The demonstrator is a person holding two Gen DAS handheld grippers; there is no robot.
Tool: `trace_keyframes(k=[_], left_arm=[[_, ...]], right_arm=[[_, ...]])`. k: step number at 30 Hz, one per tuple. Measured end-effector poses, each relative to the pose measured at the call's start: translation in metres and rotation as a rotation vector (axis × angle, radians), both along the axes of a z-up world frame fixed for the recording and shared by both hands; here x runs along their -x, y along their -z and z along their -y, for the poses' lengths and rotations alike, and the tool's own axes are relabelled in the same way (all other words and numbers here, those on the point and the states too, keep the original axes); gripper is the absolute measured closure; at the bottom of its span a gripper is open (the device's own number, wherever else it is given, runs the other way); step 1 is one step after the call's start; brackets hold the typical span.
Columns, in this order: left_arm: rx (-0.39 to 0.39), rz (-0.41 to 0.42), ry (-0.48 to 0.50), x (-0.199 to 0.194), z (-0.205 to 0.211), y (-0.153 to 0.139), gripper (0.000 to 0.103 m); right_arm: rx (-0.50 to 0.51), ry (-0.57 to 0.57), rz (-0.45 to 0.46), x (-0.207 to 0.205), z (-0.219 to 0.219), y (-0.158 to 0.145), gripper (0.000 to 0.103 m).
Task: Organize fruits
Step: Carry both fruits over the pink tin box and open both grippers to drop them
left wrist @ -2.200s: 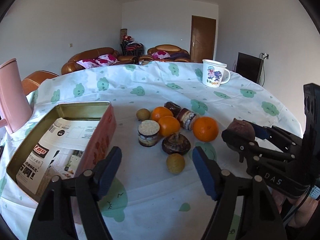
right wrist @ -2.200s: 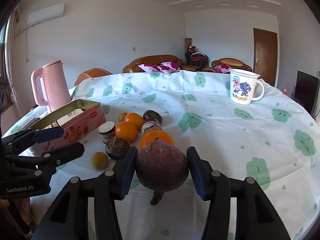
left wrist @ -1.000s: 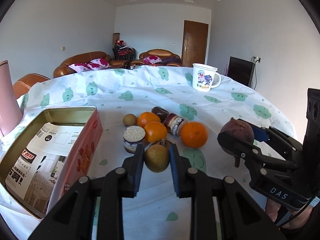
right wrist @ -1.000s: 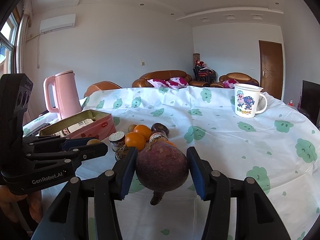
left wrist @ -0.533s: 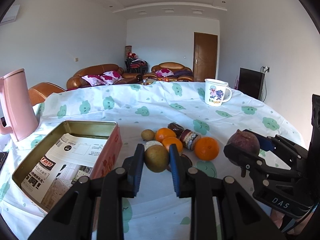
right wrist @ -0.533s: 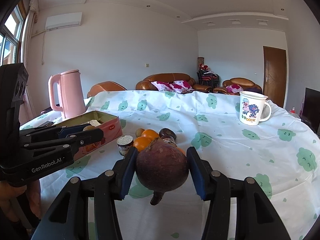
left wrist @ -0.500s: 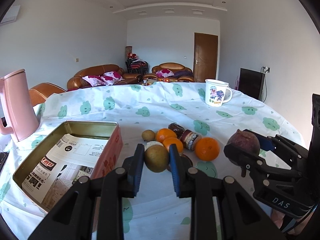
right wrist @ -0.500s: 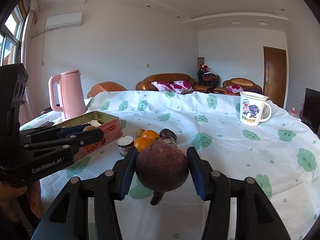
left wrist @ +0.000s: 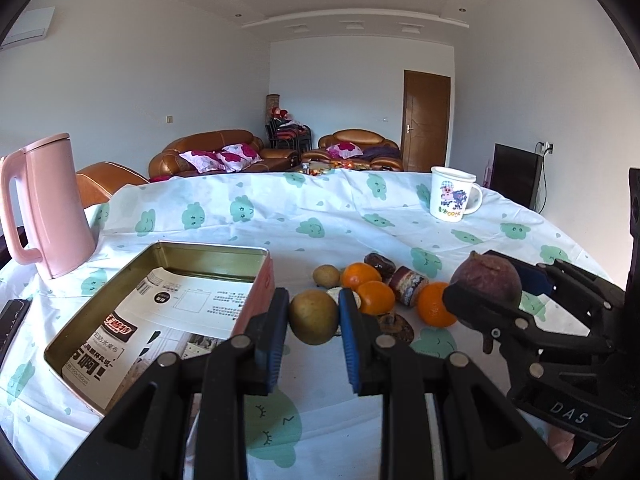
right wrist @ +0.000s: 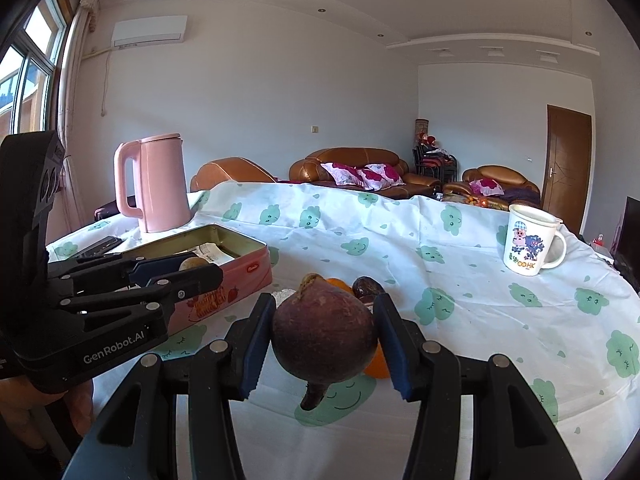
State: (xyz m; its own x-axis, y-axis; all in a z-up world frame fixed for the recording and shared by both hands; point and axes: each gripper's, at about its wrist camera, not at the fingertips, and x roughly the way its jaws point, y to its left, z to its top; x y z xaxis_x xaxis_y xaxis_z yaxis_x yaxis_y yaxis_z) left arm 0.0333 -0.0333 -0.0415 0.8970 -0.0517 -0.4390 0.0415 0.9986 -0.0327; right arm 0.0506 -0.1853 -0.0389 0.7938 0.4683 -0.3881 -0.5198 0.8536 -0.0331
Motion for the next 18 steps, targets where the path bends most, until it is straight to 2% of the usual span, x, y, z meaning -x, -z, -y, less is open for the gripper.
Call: trace_keyframes(k=[11,18], left_arm=[[0.027,-0.006,-0.086,-0.002,-0.045,-0.005,0.076],[0.051,-0.028,-0.147,-0.009,-0.09,-0.009,0.076]], right_arm=[[0.037,-0.119,-0.008,-0.014,-0.056,-0.023,0.05],[0.026,-0.203,-0.085,-0.037,-0.098,-0.031,0.05]])
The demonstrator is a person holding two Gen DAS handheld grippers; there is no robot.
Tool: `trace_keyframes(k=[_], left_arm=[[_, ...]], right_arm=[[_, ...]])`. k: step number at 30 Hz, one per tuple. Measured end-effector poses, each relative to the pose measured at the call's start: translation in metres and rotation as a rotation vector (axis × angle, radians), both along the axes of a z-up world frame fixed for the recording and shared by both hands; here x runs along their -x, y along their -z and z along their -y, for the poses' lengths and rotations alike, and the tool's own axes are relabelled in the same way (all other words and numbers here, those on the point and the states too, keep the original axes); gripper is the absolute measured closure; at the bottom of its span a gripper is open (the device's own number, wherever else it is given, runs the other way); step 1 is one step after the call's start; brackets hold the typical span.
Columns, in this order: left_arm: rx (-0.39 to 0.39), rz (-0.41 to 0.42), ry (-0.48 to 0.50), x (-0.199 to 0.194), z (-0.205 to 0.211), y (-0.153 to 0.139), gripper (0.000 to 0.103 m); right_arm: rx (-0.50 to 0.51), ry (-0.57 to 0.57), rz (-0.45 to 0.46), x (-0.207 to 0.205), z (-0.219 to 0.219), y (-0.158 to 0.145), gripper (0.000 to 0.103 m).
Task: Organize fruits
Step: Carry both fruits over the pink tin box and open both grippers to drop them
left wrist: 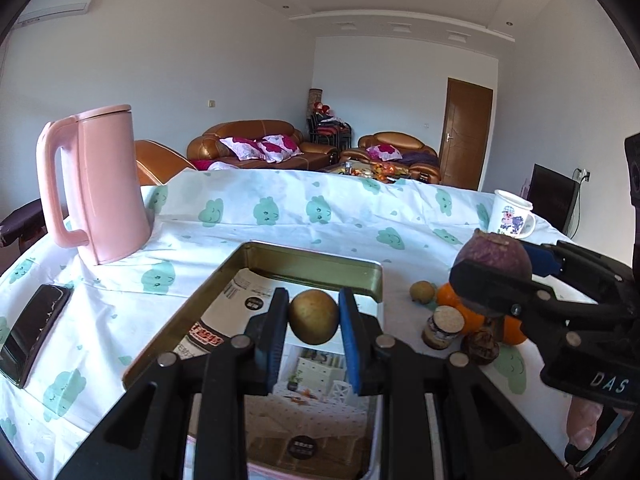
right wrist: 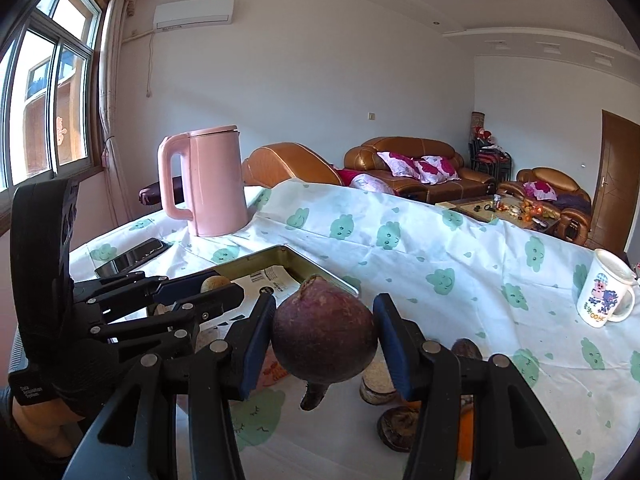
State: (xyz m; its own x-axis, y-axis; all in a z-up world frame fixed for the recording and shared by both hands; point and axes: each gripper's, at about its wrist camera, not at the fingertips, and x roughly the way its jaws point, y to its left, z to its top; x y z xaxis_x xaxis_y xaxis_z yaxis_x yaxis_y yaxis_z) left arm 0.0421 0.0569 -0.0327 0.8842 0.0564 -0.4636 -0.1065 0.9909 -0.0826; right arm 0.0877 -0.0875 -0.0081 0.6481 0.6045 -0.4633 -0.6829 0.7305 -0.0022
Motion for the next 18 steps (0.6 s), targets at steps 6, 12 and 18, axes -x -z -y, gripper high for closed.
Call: trace_keyframes(k=[6,12,18], left_arm=[[0.005,-0.051,-0.038,-0.017,-0.034,0.005,0.076],[0.01,-0.076,-0.05,-0.023,-0.05,0.011,0.076],[0.003,-0.095,-0.065,-0.026,-0.058,0.014,0.077]], right_arm=[[0.02,-0.034,-0.063,-0.021,-0.041,0.01,0.05],[0.044,-0.053,-0.127,-0.032,-0.07,0.032,0.05],[0.077,-0.06,-0.167,-0.036,-0.087,0.049,0.05]])
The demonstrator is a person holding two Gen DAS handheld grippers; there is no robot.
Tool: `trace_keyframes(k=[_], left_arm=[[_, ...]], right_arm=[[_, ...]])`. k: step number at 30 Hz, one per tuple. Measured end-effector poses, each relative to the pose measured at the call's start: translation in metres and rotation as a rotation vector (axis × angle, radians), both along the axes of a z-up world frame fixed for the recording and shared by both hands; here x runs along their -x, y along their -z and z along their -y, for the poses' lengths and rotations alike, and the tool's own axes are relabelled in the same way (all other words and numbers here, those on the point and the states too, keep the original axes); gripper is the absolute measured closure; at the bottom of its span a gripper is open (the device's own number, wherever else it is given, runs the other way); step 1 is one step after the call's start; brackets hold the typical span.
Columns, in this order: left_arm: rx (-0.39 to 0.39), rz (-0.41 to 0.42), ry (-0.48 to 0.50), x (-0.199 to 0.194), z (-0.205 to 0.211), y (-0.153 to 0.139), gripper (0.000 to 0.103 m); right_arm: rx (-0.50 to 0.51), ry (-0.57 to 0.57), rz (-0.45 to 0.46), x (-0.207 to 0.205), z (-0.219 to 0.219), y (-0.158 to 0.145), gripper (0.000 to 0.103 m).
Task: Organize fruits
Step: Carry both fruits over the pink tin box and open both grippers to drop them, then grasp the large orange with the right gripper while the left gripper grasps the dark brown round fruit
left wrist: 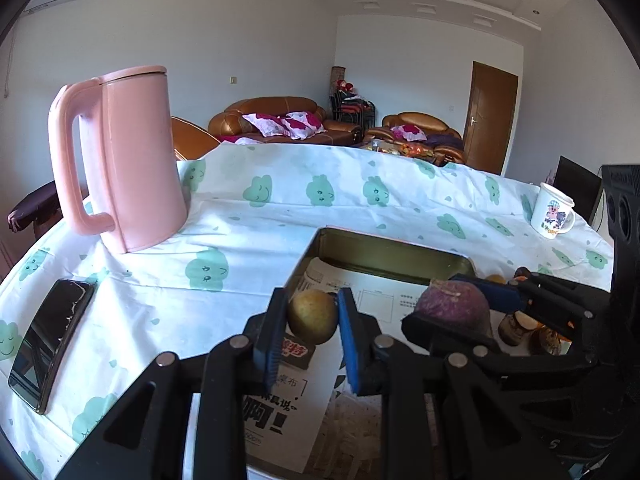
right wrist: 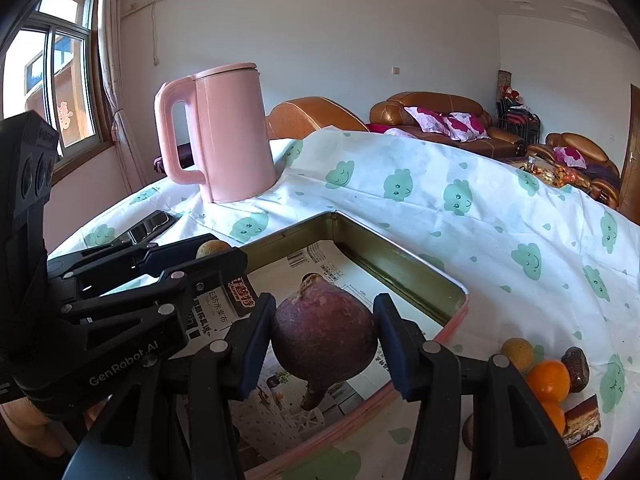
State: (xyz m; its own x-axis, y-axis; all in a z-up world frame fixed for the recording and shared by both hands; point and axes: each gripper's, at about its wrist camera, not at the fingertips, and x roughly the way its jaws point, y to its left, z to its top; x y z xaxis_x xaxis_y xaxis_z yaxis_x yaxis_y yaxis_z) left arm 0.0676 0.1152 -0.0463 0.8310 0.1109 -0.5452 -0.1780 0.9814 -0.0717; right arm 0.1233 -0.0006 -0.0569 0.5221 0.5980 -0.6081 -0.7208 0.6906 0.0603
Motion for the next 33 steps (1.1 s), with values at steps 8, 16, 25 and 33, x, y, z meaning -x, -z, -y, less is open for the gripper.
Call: trace_keyframes(k=[8,16,25,33], left_arm=[[-0.016,0.043,-0.061,0.012,-0.001,-0.009,0.025],[-0.04,0.121,0.055,0.027,0.061,-0.025,0.009],[-0.061,0.057,0.238,0.008,0.148,-0.011,0.009],[-0.037,-0.014,0.287,-0.008,0.165,-0.001,0.01]], right_arm=[[-0.035,0.029,0.016,0.007,0.026,-0.012,0.035],[-0.018,0.236,0.118,0.028,0.144,-0.027,0.03],[0.035,0.421,0.027,0.003,0.215,-0.005,0.03],[0.085,0.382,-0.034,-0.004,0.203,0.012,0.03]])
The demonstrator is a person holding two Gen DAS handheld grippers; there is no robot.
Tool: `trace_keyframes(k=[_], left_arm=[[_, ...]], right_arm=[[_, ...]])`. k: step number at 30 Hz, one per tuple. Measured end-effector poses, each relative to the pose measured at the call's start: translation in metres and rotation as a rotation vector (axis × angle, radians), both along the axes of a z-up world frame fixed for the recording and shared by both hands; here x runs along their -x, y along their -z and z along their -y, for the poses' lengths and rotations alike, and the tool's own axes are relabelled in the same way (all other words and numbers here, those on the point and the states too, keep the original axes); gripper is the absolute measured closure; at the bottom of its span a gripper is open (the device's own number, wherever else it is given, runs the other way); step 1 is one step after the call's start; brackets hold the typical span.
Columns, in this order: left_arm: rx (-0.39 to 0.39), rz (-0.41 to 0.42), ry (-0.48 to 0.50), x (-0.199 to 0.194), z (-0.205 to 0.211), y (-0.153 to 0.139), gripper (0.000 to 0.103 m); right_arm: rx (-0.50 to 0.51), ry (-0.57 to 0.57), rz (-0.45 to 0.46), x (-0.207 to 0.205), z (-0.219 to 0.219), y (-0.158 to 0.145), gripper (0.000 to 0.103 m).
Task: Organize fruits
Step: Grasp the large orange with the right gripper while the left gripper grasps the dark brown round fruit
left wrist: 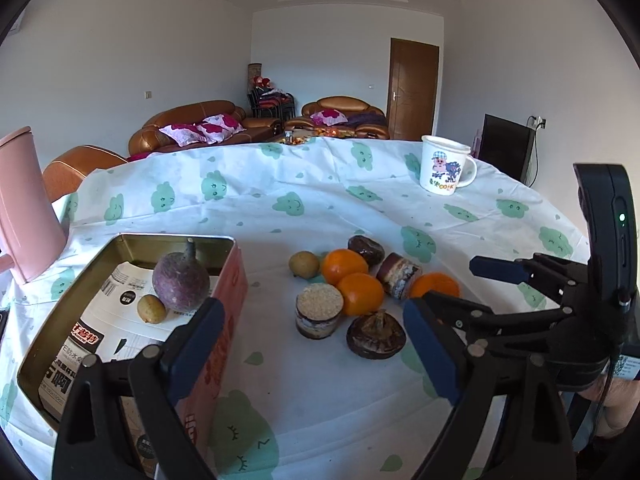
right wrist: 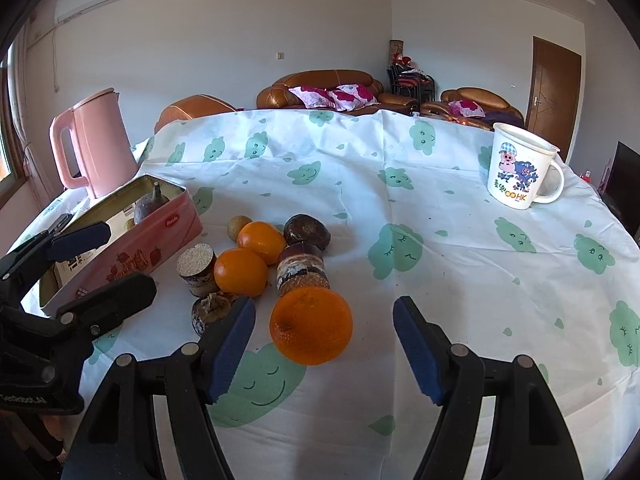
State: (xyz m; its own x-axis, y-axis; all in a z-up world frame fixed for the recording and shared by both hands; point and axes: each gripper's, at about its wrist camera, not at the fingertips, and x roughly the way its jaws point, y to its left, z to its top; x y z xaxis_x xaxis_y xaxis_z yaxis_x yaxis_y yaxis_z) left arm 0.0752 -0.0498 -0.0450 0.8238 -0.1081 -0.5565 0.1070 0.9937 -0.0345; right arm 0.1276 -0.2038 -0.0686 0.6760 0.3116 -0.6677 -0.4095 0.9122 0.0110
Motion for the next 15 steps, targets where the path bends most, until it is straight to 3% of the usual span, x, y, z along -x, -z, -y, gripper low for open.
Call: trace_keyframes(k=[3,7,15], left_arm=[[-0.011,-0.037,0.007,-0.006,0.002,0.004,0.011],[-0.022,-0.069,0.031,-0.01,0.009,0.008,0.019],[-0.025,-0.13,0.116,-0.016,0.028,0.015,0.046]], right_arm=[[-0.013,-0.007,-0.049,-0.007,0.001,0.005,0.032],[-0.025,-0.043,-0.069,-0.007,-0.001,0.008,0.054],[-0.1,0.038,-0.045,-0.004,0.024,0.001,0.054]])
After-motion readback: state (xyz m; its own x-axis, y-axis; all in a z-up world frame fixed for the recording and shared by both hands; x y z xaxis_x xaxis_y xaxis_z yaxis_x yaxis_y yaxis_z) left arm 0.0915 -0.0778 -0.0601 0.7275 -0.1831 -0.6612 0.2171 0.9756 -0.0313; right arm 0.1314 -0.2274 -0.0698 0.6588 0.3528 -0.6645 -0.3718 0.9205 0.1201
